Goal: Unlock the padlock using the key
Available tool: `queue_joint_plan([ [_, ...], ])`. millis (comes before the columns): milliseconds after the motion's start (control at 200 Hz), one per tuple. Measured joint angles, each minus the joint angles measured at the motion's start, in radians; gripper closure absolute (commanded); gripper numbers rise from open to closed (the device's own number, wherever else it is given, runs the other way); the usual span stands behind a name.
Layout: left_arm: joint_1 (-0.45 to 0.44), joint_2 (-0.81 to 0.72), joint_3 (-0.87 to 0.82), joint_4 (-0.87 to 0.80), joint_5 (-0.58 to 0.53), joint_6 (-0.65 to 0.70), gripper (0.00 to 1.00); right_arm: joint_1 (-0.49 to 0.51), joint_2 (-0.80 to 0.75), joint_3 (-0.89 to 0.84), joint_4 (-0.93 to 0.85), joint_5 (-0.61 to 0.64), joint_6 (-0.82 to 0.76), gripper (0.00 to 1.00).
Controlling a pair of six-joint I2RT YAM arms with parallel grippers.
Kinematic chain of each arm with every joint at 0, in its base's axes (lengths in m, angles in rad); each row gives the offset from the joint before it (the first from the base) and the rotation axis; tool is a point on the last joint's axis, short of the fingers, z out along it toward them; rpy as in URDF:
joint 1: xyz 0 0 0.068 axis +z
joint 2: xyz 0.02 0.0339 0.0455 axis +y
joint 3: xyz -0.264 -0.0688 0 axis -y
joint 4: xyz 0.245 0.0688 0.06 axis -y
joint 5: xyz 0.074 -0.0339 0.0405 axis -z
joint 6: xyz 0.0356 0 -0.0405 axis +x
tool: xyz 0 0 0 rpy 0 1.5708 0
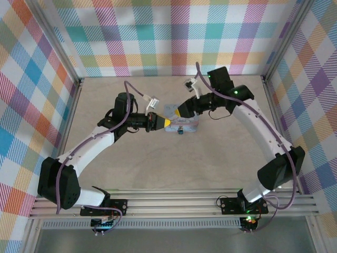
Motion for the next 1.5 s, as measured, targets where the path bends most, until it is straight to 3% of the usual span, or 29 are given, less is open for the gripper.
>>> queue_joint_plan([
  [185, 0.000, -0.032, -0.089, 0.019, -0.138, -0.077, 1.00, -0.004, -0.058, -0.136, 0.145, 0.186, 0.232, 0.47],
  [360, 0.000, -0.085, -0.188, 0.082, -0.236, -0.158, 1.00, 0.031, 0.032, -0.182, 0.151, 0.333, 0.372, 0.51],
  [690, 0.000, -0.192, -0.315, 0.221, -0.261, -0.222, 1.00, 0.125, 0.165, -0.346, 0.235, 0.532, 0.528, 0.46],
  [850, -0.002, -0.259, -0.315, 0.211, -0.273, -0.181, 1.00, 0.127, 0.175, -0.389, 0.298, 0.579, 0.579, 0.46],
  [1500, -0.002, -0.253, -0.299, 0.028, -0.303, -0.103, 1.00, 0.217, 0.373, -0.332, 0.349, 0.893, 0.605, 0.50],
])
